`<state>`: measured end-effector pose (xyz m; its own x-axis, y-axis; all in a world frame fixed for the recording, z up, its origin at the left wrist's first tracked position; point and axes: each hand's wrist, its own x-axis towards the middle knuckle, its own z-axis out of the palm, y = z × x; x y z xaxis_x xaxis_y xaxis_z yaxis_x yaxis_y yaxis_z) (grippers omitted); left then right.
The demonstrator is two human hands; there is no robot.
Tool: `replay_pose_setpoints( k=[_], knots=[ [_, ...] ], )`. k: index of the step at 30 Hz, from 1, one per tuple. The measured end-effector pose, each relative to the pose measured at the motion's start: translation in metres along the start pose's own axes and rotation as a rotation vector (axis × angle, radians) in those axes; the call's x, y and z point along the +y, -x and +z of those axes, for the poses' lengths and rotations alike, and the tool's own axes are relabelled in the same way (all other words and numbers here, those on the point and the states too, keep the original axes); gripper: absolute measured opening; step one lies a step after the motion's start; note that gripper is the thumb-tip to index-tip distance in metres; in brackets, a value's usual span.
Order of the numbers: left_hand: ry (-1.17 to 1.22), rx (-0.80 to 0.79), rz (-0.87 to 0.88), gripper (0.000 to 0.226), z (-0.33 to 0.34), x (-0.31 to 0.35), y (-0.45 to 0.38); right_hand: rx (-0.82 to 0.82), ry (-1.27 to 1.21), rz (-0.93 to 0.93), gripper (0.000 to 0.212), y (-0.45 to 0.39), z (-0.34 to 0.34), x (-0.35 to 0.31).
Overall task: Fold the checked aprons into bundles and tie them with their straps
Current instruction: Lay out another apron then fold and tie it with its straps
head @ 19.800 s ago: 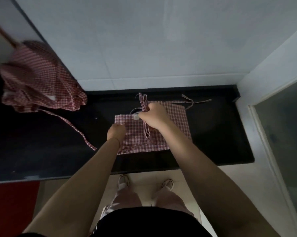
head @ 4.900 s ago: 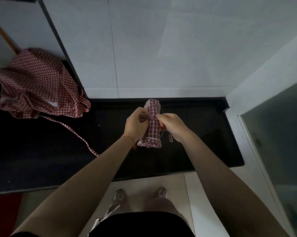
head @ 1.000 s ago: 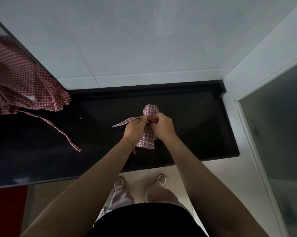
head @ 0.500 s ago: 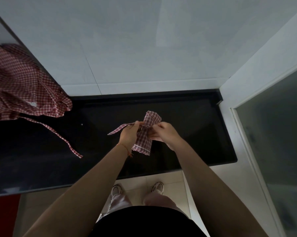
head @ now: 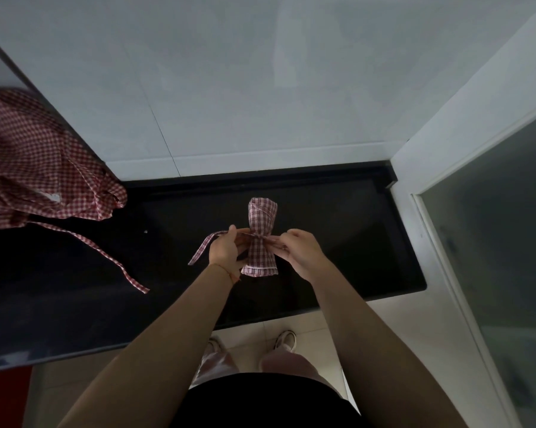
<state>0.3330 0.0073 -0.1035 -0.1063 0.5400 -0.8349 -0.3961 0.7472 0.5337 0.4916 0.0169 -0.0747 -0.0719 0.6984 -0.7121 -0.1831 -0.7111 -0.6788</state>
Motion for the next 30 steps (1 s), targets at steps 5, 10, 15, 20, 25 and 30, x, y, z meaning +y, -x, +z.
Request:
replay_pose_setpoints(
  k=[5,10,15,20,25,30],
  knots=[
    [-0.047,-0.113,0.017,0.037,-0.001,0.007,0.004,0.02,-0.16,0.028,0.015,-0.003,-0.009,0.009],
    [-0.264,-0.086,0.08,0.028,0.013,0.013,0.004,0.133,0.047,0.05,0.021,-0.003,-0.009,0.006],
    [-0.401,-0.062,0.094,0.025,0.022,0.009,0.001,0.151,0.668,-0.035,0.017,-0.004,-0.003,0.003],
    [-0.43,-0.01,0.178,0.024,0.03,0.003,0.009,0.291,0.872,-0.14,0.004,-0.005,-0.006,0.009],
    [-0.137,0.097,0.104,0.024,0.028,0.001,0.016,0.37,0.82,-0.278,0.012,-0.009,-0.013,0.014],
    [-0.425,-0.003,-0.026,0.031,0.015,0.013,0.012,0.32,0.727,-0.218,0.013,-0.012,-0.021,0.014]
  ],
)
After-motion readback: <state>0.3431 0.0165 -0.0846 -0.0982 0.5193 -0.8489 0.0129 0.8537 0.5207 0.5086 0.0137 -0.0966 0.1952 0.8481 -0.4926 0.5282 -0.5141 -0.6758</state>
